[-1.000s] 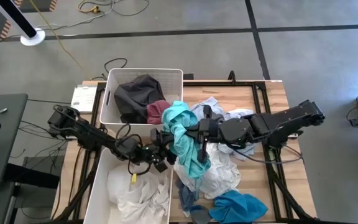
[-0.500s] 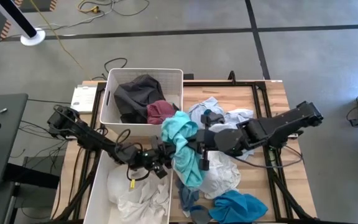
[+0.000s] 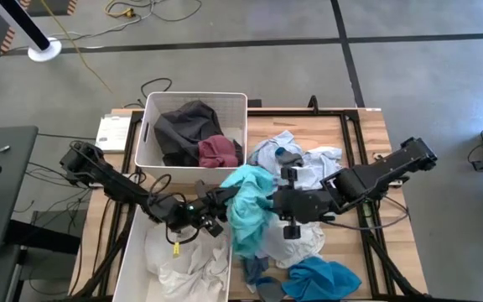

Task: Sort clothes
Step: Put the light blue shorts into the top white laundry bin

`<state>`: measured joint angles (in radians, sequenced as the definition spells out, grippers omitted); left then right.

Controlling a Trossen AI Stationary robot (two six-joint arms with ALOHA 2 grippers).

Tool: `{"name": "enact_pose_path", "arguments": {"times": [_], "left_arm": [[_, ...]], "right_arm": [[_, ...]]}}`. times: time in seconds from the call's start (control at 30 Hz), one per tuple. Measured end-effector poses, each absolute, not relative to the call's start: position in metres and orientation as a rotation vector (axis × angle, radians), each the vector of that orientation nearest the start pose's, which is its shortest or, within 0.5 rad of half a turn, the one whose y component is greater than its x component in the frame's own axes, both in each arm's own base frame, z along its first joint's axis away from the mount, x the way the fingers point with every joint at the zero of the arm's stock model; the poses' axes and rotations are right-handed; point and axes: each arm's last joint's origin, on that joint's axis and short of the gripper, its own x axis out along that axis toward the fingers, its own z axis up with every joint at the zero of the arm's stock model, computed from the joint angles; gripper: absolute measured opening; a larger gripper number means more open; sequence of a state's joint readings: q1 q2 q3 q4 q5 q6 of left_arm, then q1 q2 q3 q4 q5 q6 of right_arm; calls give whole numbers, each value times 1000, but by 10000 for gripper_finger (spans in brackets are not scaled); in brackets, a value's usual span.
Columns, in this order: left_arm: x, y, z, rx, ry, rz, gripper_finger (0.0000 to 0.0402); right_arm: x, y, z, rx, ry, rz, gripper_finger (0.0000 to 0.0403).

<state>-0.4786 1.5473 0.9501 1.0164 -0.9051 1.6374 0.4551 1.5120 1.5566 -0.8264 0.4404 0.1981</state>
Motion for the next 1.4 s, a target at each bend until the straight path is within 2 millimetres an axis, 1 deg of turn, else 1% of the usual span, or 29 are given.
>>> {"name": "enact_pose_path", "arguments": {"times": [0.2,0.4,0.63,0.83,1.0,1.1,1.27,1.4], "left_arm": [[285,-120,336,1326,162,658,7],[262,-101,365,1254,180,747,7],[239,-70,394,1164,159,879,7],[216,-36,415,1092,150,1022,7],[198,-12,427,1044,149,1132,7],[189,-1,432,1023,155,1192,7],[179,11,437,1005,163,1257,7],[174,19,439,1014,172,1300,7]], "right_arm": [[274,129,365,-182,780,-142,163],[264,132,361,-178,828,-216,170],[258,136,359,-132,850,-240,170],[252,144,359,-121,852,-225,170],[249,150,358,-129,848,-204,170],[248,152,354,-128,852,-203,170],[247,153,345,-122,873,-217,170],[246,154,342,-115,880,-224,170]]}}
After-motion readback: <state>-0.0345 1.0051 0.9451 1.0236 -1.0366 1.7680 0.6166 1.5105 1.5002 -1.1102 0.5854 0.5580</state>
